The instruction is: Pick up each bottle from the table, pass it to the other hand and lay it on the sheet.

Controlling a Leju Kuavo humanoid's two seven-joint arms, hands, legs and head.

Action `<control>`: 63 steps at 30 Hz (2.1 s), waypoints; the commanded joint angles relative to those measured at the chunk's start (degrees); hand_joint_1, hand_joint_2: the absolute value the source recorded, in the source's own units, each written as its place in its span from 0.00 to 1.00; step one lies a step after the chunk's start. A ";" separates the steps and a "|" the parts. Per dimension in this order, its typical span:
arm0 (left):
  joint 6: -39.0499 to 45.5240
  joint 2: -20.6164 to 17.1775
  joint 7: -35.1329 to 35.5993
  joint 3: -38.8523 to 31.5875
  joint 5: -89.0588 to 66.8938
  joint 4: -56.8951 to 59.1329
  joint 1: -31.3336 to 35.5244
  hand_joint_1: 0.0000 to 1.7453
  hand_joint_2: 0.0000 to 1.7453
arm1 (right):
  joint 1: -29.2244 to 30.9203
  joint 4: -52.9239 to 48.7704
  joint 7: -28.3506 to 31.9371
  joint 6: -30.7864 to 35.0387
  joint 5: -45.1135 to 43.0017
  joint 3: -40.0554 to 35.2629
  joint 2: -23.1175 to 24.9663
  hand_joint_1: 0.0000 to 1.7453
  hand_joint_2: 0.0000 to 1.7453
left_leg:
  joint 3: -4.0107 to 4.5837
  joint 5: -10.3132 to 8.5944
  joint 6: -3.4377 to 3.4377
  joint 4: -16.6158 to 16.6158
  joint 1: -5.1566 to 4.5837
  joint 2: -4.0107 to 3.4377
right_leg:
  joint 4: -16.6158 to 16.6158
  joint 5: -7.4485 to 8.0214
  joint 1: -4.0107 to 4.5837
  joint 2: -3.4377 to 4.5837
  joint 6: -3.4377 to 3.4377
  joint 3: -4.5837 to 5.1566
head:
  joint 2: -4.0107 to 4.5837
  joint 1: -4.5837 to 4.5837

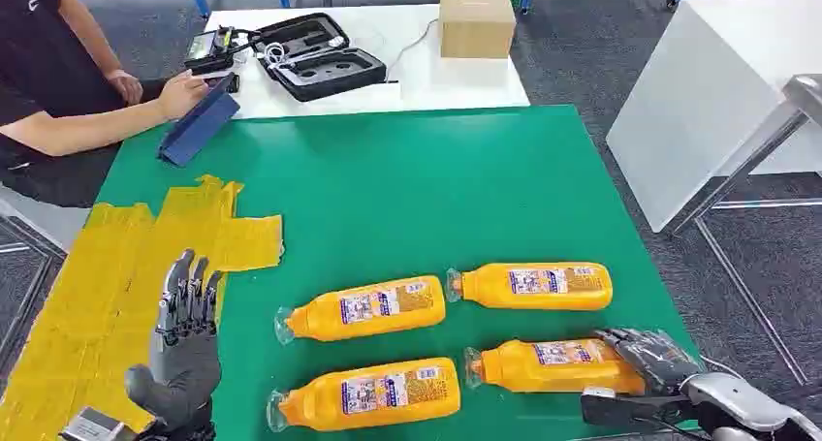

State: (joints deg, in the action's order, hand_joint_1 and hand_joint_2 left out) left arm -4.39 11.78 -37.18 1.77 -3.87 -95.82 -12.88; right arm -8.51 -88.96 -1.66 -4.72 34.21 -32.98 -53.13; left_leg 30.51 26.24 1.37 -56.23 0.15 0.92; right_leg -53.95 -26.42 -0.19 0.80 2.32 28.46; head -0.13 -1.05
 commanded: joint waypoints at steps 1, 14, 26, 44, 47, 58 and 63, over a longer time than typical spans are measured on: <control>0.15 -1.45 -0.58 1.41 0.28 3.32 1.63 0.00 0.00 | -4.02 6.27 -0.33 -0.38 -0.10 -7.49 3.66 0.98 1.00 | -0.04 -0.11 -0.04 0.15 0.14 0.36 | 0.33 0.05 0.21 -0.50 -0.04 -0.30 | 0.00 0.00; 0.15 -1.45 -0.58 1.41 0.28 3.32 1.63 0.00 0.00 | -4.02 6.27 -0.33 -0.38 -0.10 -7.49 3.66 0.98 1.00 | -0.27 0.03 0.04 0.14 0.21 0.24 | 0.52 0.03 0.25 -0.33 -0.07 -0.57 | 0.00 0.00; 0.15 -1.45 -0.58 1.41 0.28 3.32 1.63 0.00 0.00 | -4.02 6.27 -0.33 -0.38 -0.10 -7.49 3.66 0.98 1.00 | -0.23 0.00 0.03 0.16 0.21 0.27 | 0.55 0.04 0.26 -0.40 -0.08 -0.55 | 0.00 0.00; -7.61 8.22 1.29 -13.55 6.40 -4.85 -8.47 0.00 1.00 | -8.73 -16.34 20.31 7.98 -11.99 27.05 38.66 1.00 1.00 | 0.39 0.10 -0.09 0.10 0.05 0.45 | -0.11 -0.44 0.10 -0.48 -0.26 0.20 | 0.00 -0.28; -7.66 8.22 1.23 -13.77 6.44 -4.81 -8.56 0.00 1.00 | -8.24 -16.22 20.61 7.92 -11.44 28.28 39.64 1.00 1.00 | 0.55 0.08 -0.07 0.11 0.00 0.40 | -0.14 -0.41 0.06 -0.42 -0.23 -0.26 | 0.00 -0.26; -8.91 8.22 1.39 -13.68 6.17 -4.83 -8.60 0.00 1.00 | -3.61 -12.08 21.29 6.29 -9.54 27.72 43.91 1.00 1.00 | 0.64 0.07 -0.11 0.08 0.00 0.25 | -0.13 -0.34 0.04 -0.29 -0.26 -0.16 | 0.00 -0.28; -11.81 8.22 4.07 -9.58 6.01 -3.25 -6.34 0.00 1.00 | 9.60 2.73 18.73 6.42 -6.16 17.94 51.34 1.00 1.00 | 0.55 0.03 -0.12 0.18 0.05 -0.01 | -0.03 -0.21 0.09 -0.01 -0.27 -0.19 | 0.00 -0.26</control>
State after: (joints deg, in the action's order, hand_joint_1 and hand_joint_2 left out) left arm -14.12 19.41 -35.84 -10.86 2.38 -101.59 -21.93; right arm -14.39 -104.34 19.37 1.27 24.96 -5.42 -11.97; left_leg 31.21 26.29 1.33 -56.16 0.10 1.42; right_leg -54.14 -26.81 -0.20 0.37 2.10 28.31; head -0.13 -1.31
